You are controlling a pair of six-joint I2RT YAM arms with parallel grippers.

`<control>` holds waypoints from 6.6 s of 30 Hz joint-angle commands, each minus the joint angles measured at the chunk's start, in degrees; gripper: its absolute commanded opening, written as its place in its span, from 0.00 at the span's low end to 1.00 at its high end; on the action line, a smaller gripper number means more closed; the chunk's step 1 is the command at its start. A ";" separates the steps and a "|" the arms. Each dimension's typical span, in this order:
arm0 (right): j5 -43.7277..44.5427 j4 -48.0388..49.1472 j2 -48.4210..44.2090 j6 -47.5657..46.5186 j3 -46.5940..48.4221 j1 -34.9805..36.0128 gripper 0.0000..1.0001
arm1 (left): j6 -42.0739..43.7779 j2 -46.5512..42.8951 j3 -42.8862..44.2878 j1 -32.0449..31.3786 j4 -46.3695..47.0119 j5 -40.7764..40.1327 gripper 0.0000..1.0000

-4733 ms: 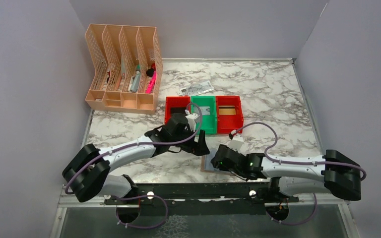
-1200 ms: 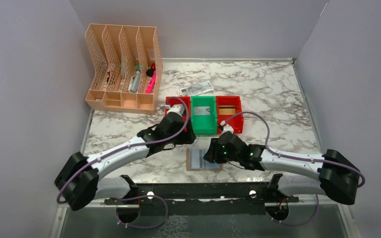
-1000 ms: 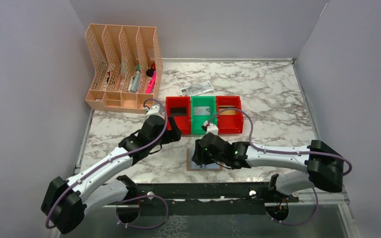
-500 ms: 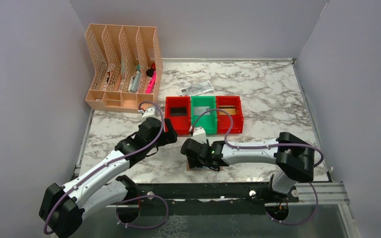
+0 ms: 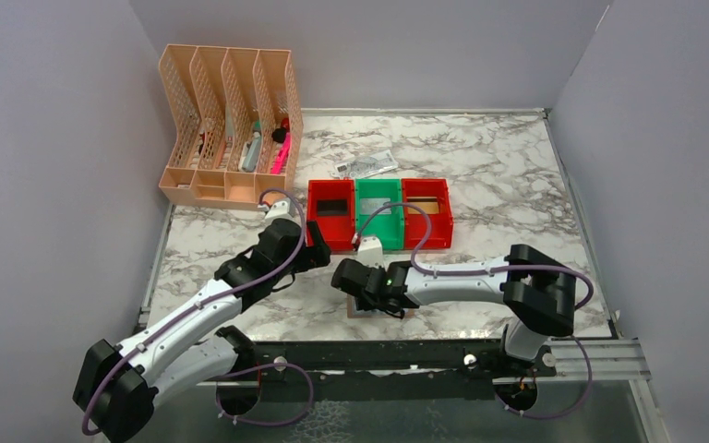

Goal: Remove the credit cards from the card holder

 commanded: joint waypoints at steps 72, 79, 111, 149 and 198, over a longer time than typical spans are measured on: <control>-11.12 11.31 -38.95 7.70 -31.52 -15.23 0.43 | -9.98 30.81 -0.27 -8.88 37.38 38.07 0.38; -0.03 -3.38 -53.01 9.28 -28.47 -15.21 0.45 | -8.22 37.44 5.85 -14.40 37.36 39.75 0.39; -13.67 10.68 -35.94 1.45 -29.10 -15.21 0.32 | -4.14 18.78 1.07 -13.52 22.95 13.27 0.66; -9.51 9.13 -29.80 5.88 -31.93 -15.31 0.21 | -5.80 33.60 1.51 -13.50 31.65 28.39 0.49; -8.25 8.71 -31.86 9.50 -34.31 -15.31 0.23 | -5.69 32.07 0.79 -14.25 29.06 24.24 0.00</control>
